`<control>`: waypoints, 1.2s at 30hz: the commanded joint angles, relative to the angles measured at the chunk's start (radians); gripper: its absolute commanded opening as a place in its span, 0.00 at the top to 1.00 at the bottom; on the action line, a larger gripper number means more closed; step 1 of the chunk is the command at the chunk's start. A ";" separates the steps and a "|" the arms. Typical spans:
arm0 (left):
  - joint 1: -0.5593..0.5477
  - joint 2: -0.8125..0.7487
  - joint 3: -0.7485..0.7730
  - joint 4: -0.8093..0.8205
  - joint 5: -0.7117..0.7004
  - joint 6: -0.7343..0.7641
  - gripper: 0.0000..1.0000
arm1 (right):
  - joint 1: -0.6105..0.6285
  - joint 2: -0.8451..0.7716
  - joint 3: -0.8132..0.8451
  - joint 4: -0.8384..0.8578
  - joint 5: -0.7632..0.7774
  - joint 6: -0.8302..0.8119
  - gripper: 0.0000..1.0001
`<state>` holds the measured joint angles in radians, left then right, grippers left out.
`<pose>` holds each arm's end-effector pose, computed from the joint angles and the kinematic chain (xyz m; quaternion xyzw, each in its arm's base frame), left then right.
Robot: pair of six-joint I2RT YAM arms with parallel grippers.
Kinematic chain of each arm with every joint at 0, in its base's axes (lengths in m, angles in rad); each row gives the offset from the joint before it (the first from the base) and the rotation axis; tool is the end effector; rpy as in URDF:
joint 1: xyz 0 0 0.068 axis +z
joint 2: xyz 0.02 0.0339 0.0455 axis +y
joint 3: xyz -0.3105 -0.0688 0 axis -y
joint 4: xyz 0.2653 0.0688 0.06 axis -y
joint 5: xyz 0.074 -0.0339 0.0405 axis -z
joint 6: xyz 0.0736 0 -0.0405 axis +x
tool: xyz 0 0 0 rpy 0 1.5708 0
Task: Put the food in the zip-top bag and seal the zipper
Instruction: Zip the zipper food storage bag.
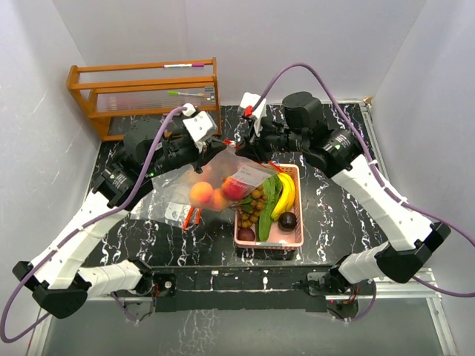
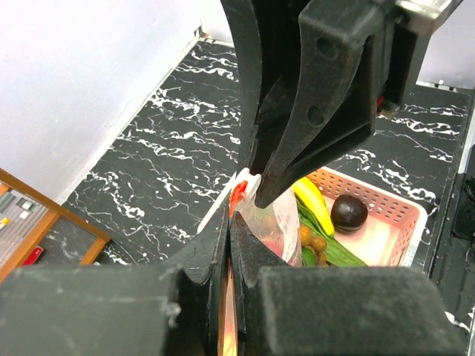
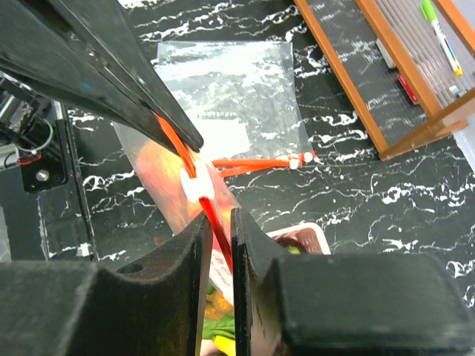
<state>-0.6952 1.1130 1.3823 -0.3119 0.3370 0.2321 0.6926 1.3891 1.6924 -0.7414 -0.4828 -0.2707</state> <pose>0.1886 -0.1890 0.5143 0.4221 0.5847 -0.2744 0.6361 0.2285 0.2340 0.4963 -0.4933 0.6668 0.3064 0.4672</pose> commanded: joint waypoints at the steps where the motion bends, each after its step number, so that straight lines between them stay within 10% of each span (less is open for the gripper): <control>1: 0.003 -0.044 0.066 0.047 -0.023 0.009 1.00 | -0.006 0.003 -0.004 -0.010 0.040 -0.020 0.82; 6: 0.004 -0.048 0.098 0.032 -0.038 0.019 1.00 | -0.008 0.006 -0.037 0.008 0.058 -0.008 0.80; 13: 0.003 -0.049 0.079 0.037 -0.023 0.013 1.00 | -0.007 -0.052 -0.001 0.100 0.042 0.011 0.34; 36: 0.003 -0.069 0.037 0.025 0.058 0.024 1.00 | -0.007 -0.040 0.092 0.157 -0.094 -0.068 0.38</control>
<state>-0.6952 1.0798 1.4357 -0.3031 0.3660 0.2474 0.6868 1.3548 1.7481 -0.6491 -0.5575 -0.3153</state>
